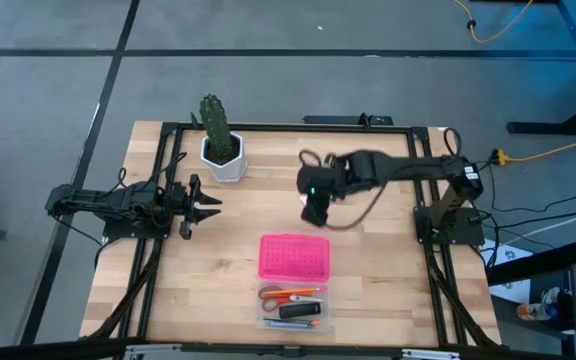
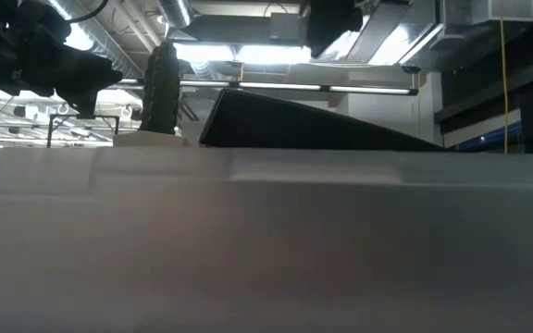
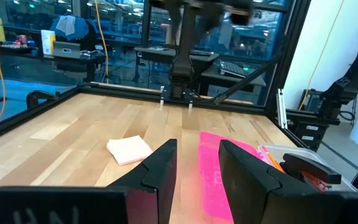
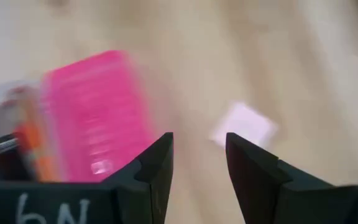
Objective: Pack school essentials
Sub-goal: Put the pink sticky notes into the pencil case
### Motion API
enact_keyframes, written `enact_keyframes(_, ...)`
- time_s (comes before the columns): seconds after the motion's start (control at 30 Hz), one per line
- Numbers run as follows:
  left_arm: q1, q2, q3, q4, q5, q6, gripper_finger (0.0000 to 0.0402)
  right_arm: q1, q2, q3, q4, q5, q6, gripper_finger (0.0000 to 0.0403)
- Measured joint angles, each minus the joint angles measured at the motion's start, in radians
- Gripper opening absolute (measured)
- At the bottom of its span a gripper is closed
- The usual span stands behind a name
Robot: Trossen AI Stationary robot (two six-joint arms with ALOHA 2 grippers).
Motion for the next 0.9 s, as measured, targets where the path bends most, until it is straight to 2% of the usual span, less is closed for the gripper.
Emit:
enact_keyframes(0.13, 0.0, 0.0, 0.0, 0.0, 0.0, 0.0, 0.0114, -0.079, -0.001, 0.0, -0.025, 0.05, -0.057, 0.0147)
enact_keyframes(0.3, 0.0, 0.0, 0.0, 0.0, 0.0, 0.0, 0.0114, -0.136, -0.001, 0.0, 0.003, 0.051, -0.084, 0.0147)
enact_keyframes(0.53, 0.0, 0.0, 0.0, 0.0, 0.0, 0.0, 0.0114, -0.16, -0.001, 0.0, 0.008, 0.036, -0.156, 0.0147)
enact_keyframes(0.67, 0.0, 0.0, 0.0, 0.0, 0.0, 0.0, 0.0114, -0.16, 0.003, 0.0, 0.025, 0.007, -0.114, 0.015)
enact_keyframes(0.77, 0.0, 0.0, 0.0, 0.0, 0.0, 0.0, 0.0114, -0.163, 0.018, -0.012, 0.045, -0.046, -0.078, 0.0171)
enact_keyframes(0.9, 0.0, 0.0, 0.0, 0.0, 0.0, 0.0, 0.0114, -0.16, 0.062, -0.054, 0.074, -0.063, -0.048, 0.0228)
